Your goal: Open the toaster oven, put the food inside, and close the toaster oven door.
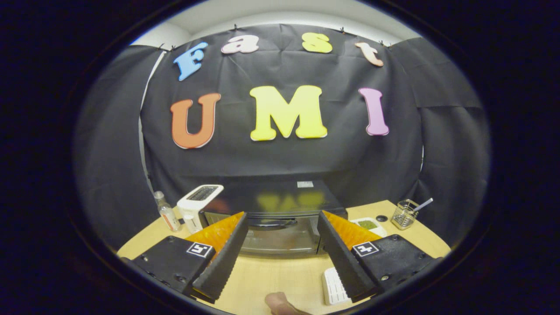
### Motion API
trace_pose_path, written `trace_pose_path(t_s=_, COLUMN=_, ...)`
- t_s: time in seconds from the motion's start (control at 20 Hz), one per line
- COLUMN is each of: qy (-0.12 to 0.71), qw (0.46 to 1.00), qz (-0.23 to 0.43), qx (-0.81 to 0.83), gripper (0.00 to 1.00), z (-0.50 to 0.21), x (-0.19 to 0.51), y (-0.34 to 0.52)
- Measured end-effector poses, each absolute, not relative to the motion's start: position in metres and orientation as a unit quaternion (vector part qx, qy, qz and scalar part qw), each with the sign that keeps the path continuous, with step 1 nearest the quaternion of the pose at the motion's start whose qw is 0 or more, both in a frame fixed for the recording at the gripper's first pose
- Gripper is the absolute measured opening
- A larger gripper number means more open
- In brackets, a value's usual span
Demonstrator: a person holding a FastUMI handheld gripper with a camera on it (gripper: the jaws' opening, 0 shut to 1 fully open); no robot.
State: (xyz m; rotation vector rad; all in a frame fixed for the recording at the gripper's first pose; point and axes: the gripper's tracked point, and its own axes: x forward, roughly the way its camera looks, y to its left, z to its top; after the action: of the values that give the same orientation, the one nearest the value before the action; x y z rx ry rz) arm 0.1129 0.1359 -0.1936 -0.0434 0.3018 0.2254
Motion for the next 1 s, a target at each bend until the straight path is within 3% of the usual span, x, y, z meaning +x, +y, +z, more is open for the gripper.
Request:
trace_pose_path(t_s=0.55, qy=0.047, qw=0.990, qz=0.133, qx=-0.019, gripper=1.00, z=-0.049, x=-0.029, y=0.094)
trace_pose_path(t_s=1.0, qy=0.025, qw=0.988, qz=0.151, qx=-0.013, gripper=1.00, z=-0.036, x=-0.129, y=0.059)
